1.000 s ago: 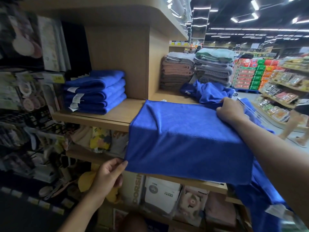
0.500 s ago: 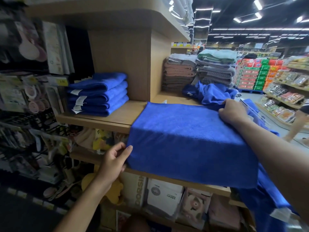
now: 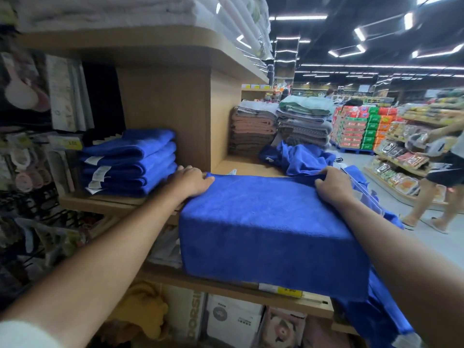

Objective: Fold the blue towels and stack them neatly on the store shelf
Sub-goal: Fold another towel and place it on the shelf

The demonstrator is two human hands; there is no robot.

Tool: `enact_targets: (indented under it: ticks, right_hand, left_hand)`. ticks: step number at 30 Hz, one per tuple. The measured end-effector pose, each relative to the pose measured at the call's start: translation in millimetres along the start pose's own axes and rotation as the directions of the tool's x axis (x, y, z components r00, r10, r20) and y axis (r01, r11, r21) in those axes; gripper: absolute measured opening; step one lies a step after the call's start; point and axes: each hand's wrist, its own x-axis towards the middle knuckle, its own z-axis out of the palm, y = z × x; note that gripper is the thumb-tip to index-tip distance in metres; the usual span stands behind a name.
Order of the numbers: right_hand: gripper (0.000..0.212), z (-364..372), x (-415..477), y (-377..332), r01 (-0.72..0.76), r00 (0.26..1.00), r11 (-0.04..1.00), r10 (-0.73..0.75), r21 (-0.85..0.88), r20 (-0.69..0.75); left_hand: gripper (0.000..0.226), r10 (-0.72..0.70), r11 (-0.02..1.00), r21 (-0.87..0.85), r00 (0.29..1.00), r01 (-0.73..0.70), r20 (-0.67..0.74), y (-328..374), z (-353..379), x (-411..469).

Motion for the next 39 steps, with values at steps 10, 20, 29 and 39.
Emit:
enact_targets:
  ticks: [10,20,29,39]
  right_hand:
    - [0.021,-9.2,9.0,3.3,-0.011,0.998,0.988,0.021,0.154,-0.065]
    - [0.007,-57.4,71.1,-30.5,-0.040,0.996,0.944,0.064,0.327,-0.062]
    - [0.007,-59.0,69.6,-22.1,-0.010,0.999,0.947,0.023,0.321,-0.038]
    - [0.009,-133.6,-3.9,-13.5,0.347,0.938,0.869,-0.330,0.353,-0.110]
  left_hand:
    - [0.012,-0.049,0.677,-0.735,0.992,-0.049,-0.112,16.6,-3.3,45.5]
    - [0.013,-0.144,0.583,-0.776,0.909,-0.242,-0.392,20.9,-72.3,97.3]
    - [0.010,-0.127,0.536,-0.809,0.925,-0.241,-0.359,18.5,-62.8,94.4]
    - [0.009,0.183,0.468,-0.770,0.899,-0.435,-0.397,-16.1,-116.5,-6.9]
